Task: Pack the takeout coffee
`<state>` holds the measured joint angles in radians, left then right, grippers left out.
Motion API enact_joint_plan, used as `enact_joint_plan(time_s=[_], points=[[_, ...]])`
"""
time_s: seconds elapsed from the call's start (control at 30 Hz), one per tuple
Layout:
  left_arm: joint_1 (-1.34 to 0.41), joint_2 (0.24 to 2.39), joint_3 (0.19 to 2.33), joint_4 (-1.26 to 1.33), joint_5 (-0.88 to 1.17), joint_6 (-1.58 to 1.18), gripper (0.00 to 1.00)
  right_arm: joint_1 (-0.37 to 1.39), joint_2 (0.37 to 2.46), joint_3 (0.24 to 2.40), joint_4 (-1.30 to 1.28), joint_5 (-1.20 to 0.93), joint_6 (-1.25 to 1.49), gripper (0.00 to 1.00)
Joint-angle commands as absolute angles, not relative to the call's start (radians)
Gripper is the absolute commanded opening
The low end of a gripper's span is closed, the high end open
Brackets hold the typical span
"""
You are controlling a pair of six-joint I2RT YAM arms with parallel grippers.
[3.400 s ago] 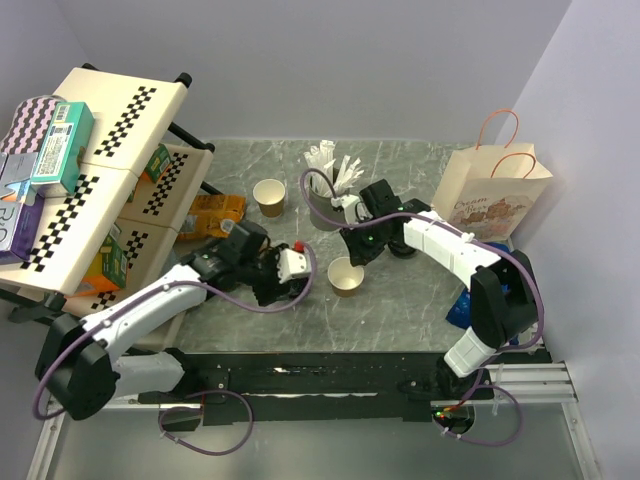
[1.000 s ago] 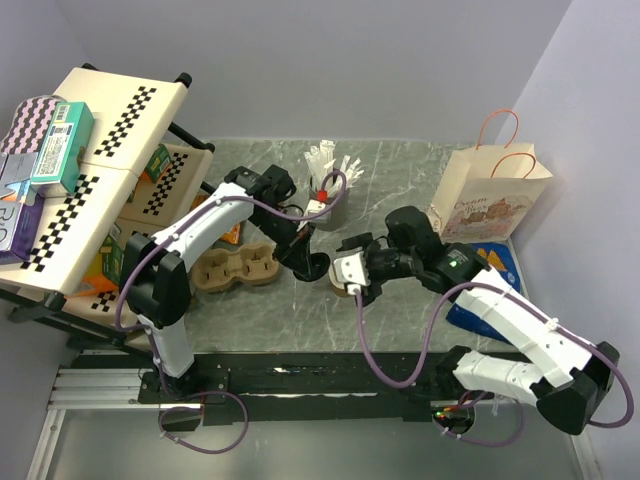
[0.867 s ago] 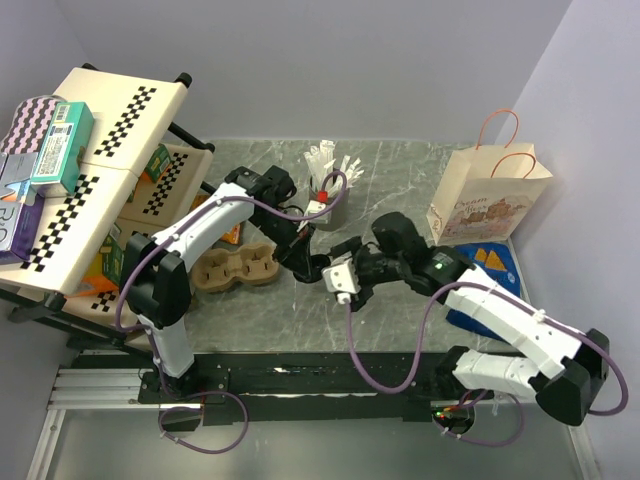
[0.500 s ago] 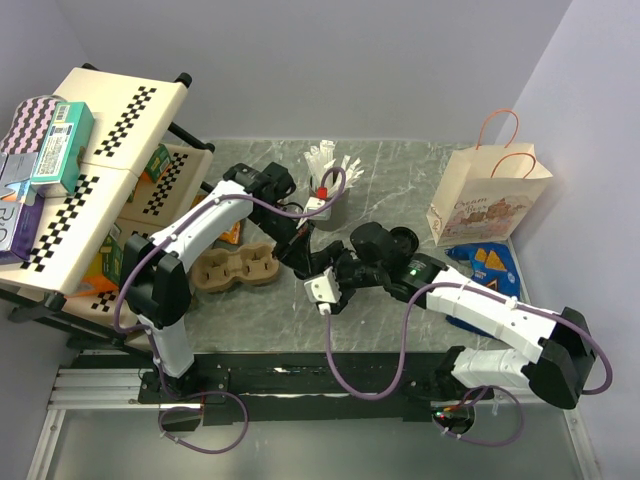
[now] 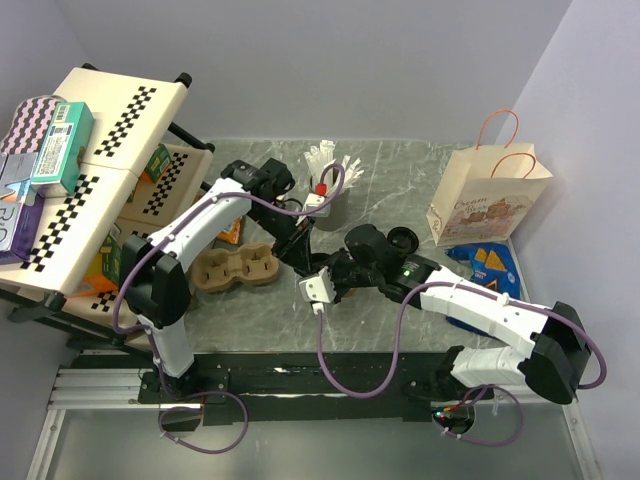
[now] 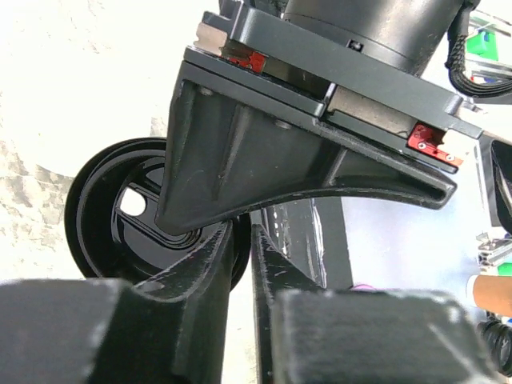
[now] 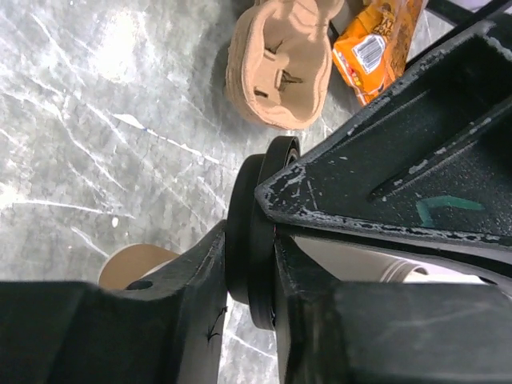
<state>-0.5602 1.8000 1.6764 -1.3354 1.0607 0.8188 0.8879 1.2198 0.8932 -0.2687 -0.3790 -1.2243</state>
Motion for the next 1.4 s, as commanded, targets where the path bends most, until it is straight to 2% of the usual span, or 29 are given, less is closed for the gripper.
enact_joint_plan(time_s=[0.0,0.07,0.23,0.43,0.63,0.93,1.23,1.37], points=[[-0.56,1.795,1.71,-1.338,1.072,0.824,0.25,0.894,1.203,0.91,-0.247,-0.403,-1.224,0.24],[-0.558,1.784,1.718,-1.296,1.065,0.779,0.32,0.891,1.198,0.911,-0.267,-0.405,-1.22,0.2],[-0.554,1.746,1.743,-1.203,1.039,0.7,0.48,0.888,1.181,0.94,-0.328,-0.411,-1.14,0.18],[-0.525,1.622,1.609,-0.918,0.922,0.501,0.55,0.832,1.129,0.986,-0.498,-0.472,-0.942,0.17],[-0.525,1.474,1.372,-0.547,0.835,0.249,0.63,0.658,1.112,1.032,-0.594,-0.676,-0.625,0.18],[-0.563,1.433,1.193,-0.292,0.828,0.066,0.66,0.451,1.256,1.097,-0.627,-1.012,-0.238,0.2],[-0.623,1.474,1.128,-0.111,0.759,-0.095,0.67,0.328,1.37,1.048,-0.489,-1.13,0.024,0.2],[-0.623,1.499,1.115,-0.083,0.755,-0.116,0.68,0.316,1.419,1.04,-0.482,-1.14,0.054,0.2]])
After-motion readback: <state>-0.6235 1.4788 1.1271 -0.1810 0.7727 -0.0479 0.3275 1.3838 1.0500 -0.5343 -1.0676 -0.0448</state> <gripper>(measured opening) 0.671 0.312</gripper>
